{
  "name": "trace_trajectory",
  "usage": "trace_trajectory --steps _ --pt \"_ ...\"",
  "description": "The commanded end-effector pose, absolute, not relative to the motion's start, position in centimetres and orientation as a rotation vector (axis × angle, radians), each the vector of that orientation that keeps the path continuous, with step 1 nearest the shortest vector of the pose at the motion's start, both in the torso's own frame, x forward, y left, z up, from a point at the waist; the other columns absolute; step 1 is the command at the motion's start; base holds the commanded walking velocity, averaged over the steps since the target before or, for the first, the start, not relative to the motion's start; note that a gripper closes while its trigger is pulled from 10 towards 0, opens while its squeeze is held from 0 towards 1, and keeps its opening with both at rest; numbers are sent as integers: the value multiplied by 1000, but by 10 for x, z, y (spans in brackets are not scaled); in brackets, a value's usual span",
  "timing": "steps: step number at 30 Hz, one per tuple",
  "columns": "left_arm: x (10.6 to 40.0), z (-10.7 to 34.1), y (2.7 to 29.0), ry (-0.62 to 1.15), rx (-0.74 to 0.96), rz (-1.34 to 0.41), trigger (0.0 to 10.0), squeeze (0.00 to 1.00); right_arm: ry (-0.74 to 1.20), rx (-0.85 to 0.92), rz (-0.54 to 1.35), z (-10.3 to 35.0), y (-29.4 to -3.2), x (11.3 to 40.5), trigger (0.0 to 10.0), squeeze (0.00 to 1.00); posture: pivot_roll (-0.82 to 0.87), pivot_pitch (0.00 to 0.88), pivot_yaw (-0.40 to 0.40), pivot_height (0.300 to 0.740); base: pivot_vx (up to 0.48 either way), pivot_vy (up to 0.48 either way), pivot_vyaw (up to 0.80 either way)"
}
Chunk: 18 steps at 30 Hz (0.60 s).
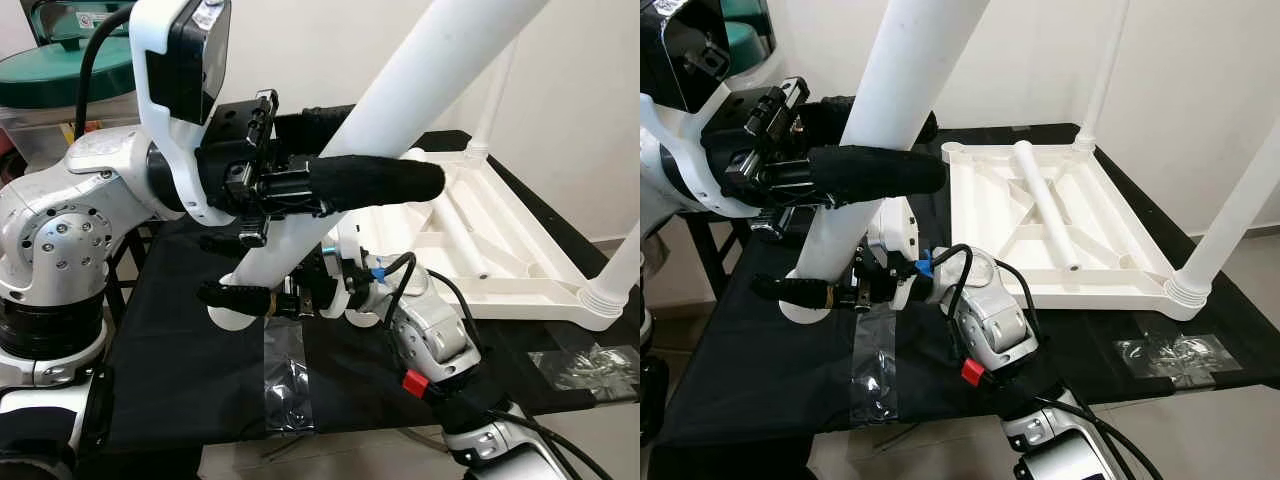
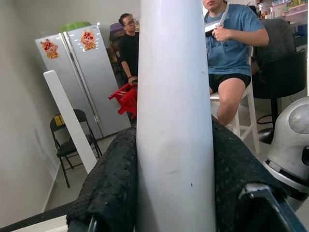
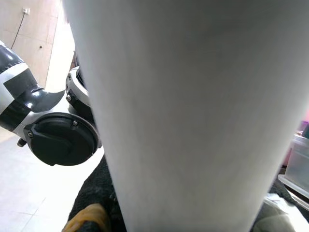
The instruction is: Building children table
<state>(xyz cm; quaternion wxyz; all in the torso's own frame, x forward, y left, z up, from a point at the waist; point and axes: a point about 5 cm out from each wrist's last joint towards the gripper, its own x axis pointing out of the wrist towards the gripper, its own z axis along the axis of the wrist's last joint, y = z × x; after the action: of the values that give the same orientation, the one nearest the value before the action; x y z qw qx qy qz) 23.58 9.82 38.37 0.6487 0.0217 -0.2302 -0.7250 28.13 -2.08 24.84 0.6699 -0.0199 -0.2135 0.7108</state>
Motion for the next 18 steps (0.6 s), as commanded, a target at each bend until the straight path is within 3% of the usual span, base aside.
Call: trace_trajectory --steps 1,2,3,12,18 --pt "235 377 86 -480 53 -1688 0 0 -540 -58 1640 264 -6 276 0 0 42 0 31 740 0 0 0" --pt "237 380 88 -496 53 -1656 10000 1000 -542 -44 1628 265 -6 277 0 0 42 0 31 740 0 0 0" --pt "243 383 91 -518 48 -1583 10000 1000 -542 -34 1615 266 -7 278 0 0 41 0 31 740 0 0 0" --pt "256 409 100 -612 -157 -1532 10000 1000 -504 -24 1477 260 -28 287 0 0 22 0 32 740 0 0 0" --pt "271 416 114 -644 -72 -1314 10000 1000 -509 11 1301 269 -60 306 0 0 24 6 22 740 0 0 0"
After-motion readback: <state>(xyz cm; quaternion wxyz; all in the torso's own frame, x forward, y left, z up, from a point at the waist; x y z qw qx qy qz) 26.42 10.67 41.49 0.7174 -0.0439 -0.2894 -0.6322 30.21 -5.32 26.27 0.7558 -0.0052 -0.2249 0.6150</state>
